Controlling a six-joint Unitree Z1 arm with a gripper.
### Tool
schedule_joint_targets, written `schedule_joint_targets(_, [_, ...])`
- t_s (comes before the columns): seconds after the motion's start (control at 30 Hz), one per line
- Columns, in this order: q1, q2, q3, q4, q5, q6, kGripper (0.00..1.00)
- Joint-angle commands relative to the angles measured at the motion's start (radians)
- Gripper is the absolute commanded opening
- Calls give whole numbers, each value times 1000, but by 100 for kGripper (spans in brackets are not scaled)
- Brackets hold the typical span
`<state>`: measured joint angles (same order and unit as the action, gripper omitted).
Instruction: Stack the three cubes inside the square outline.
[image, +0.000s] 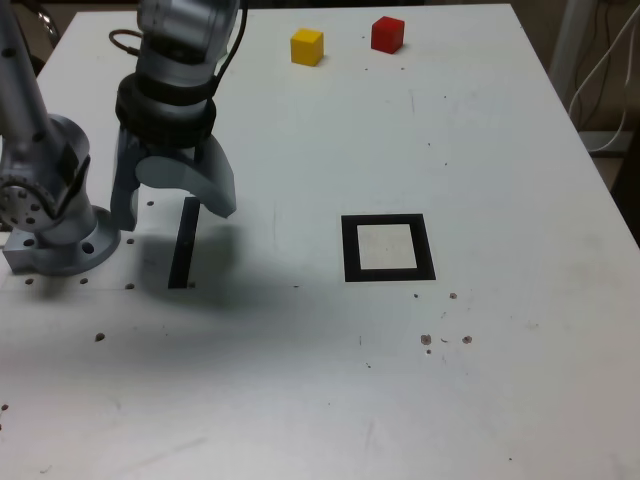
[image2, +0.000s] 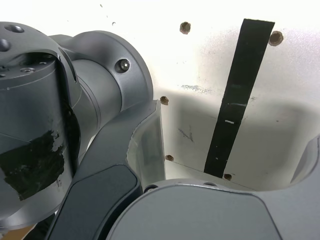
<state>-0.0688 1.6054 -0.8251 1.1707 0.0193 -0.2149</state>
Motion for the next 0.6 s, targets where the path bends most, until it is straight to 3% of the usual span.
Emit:
schedule_joint_targets(0.0, [-2, 0, 0, 6, 5, 2, 99])
schedule_joint_targets(0.43, [-9, -8, 5, 4, 20, 18, 99])
schedule_joint_targets(0.57, [-9, -40, -12, 40, 19, 23, 99])
